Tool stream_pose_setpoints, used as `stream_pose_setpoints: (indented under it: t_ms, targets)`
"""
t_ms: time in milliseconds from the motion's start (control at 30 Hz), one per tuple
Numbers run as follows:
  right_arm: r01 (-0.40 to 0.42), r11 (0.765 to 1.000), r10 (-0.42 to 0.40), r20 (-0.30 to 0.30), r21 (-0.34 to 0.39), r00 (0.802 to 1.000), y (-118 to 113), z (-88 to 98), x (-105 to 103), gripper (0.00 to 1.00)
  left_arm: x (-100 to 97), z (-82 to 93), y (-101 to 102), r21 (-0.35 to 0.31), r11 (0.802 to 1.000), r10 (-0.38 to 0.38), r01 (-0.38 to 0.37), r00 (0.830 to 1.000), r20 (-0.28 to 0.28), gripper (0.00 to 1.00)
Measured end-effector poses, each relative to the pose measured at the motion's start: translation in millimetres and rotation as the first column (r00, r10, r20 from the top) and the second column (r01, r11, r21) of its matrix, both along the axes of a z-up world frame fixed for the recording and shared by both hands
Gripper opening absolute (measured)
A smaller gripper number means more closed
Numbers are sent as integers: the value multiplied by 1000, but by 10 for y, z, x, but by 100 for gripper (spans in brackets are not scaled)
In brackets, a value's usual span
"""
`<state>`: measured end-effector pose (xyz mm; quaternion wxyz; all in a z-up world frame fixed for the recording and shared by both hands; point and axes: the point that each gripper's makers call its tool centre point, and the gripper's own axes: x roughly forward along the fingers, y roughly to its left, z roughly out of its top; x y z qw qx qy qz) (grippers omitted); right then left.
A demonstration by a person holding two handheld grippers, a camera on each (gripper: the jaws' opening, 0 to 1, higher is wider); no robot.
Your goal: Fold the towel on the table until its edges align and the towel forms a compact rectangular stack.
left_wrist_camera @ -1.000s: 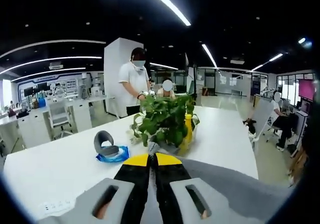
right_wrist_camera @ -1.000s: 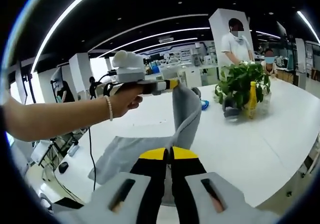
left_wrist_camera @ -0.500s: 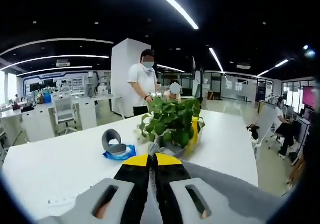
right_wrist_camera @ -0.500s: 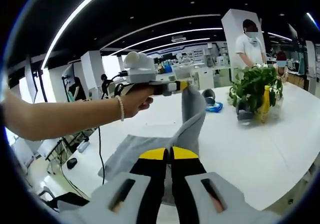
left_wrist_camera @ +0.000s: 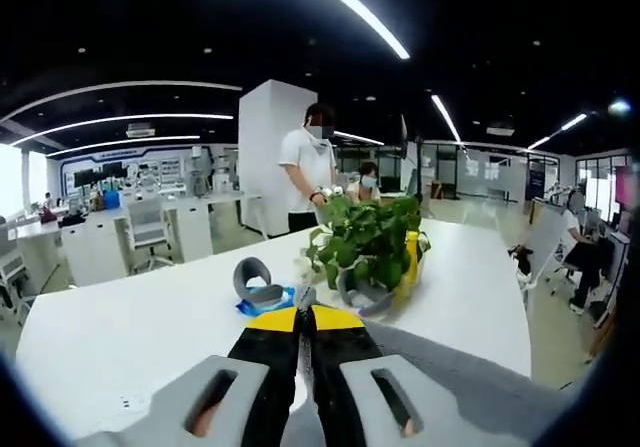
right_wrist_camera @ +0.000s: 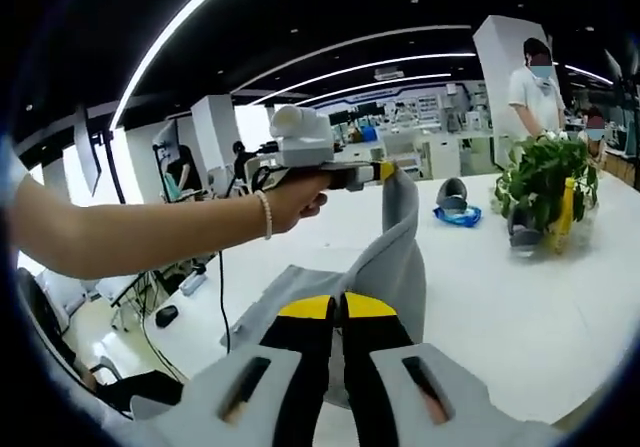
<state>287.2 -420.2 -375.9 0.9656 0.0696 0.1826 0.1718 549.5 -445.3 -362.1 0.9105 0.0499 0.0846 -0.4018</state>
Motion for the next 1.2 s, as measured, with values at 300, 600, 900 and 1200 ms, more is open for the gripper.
stream_pose_setpoints:
  t_ms: [300,600,900,1200]
  targets:
    - [-95,995,95,-5,-22,995,290,11,36,0,141,-11,372,-27,998,63,-64,998,-19,3]
    - [-192,981,192,-12,-18,981,625,9,162,0,273,-118,754,-24,992,125,-126,992,-36,3]
    - [-281,959,281,-14,-36,960,970,-78,243,0,392,-236,1053,2,987,163,-163,986,-38,3]
    - [-358,933,356,-46,-40,933,1307,-293,321,0,481,-383,1314,14,982,188,-187,981,-43,3]
